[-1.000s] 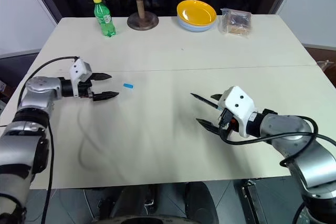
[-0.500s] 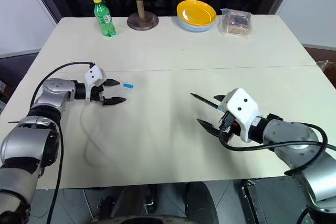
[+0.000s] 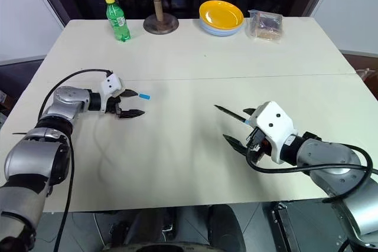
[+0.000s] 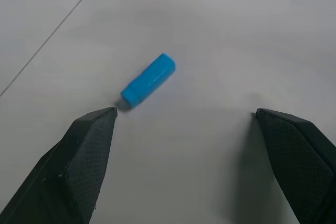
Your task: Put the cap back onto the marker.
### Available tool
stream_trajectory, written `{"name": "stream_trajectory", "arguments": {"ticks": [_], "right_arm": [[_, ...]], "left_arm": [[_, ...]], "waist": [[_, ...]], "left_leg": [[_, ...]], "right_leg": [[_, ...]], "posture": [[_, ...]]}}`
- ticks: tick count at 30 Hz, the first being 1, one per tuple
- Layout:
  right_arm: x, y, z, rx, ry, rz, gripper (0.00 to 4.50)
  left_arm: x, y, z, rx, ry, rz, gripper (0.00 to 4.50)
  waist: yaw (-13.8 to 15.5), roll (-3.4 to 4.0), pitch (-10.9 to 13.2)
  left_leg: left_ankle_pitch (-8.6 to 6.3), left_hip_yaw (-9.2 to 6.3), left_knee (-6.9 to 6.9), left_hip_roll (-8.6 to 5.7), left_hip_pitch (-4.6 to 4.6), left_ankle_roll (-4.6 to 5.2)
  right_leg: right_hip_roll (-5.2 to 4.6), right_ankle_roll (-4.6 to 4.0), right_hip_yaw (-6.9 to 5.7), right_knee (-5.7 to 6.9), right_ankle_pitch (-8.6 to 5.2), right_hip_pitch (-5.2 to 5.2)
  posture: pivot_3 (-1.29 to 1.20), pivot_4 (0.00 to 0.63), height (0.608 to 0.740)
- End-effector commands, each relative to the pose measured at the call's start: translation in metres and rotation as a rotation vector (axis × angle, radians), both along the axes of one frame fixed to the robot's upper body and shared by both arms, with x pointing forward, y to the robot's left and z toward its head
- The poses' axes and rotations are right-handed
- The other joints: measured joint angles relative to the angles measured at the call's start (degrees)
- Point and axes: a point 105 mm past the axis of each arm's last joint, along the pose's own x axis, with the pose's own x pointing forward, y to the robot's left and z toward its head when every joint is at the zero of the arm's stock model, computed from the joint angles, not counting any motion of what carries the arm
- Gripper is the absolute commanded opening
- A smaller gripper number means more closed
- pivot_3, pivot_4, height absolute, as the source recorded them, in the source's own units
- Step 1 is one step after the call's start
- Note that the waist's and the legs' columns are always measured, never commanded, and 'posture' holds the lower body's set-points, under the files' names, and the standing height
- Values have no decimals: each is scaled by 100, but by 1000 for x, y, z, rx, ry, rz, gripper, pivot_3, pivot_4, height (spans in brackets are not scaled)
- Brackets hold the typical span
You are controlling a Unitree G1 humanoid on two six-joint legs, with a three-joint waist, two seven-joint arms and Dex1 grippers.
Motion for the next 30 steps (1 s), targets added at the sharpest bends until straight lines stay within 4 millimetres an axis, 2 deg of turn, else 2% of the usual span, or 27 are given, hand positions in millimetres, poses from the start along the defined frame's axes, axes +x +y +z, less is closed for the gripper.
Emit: {"name": "stream_trajectory", "arguments": {"ticks": [1,8,11,17,30], "right_arm": [[-3,1,10,-3,-55,-2,4500],[-3,0,11,-6,-63,-17,4500],[-3,0,12,-6,-67,-20,4500],[-2,-2,13,-12,-73,-28,4500],[1,1,15,-3,-87,-25,4500]], "left_arm": [[6,-3,12,6,-47,-4,4448],[7,-9,11,11,-42,-13,4448],[6,-10,10,11,-34,-22,3669],[4,-11,4,22,-5,-29,757],[-1,-11,0,47,14,-64,757]], "waist": [[-5,0,0],[-3,0,0],[0,0,0],[-6,-1,0],[-6,-1,-1]], "left_leg": [[0,0,0,0,0,0],[0,1,0,0,0,0],[0,0,0,0,0,0],[0,0,0,0,0,0],[0,0,0,0,1,0]], "right_leg": [[0,0,0,0,0,0],[1,0,0,1,0,-1],[1,0,0,0,0,0],[1,0,0,1,0,0],[1,0,0,1,0,0]], "posture": [[0,150,740],[0,150,740],[0,150,740],[0,150,740],[0,150,740]]}}
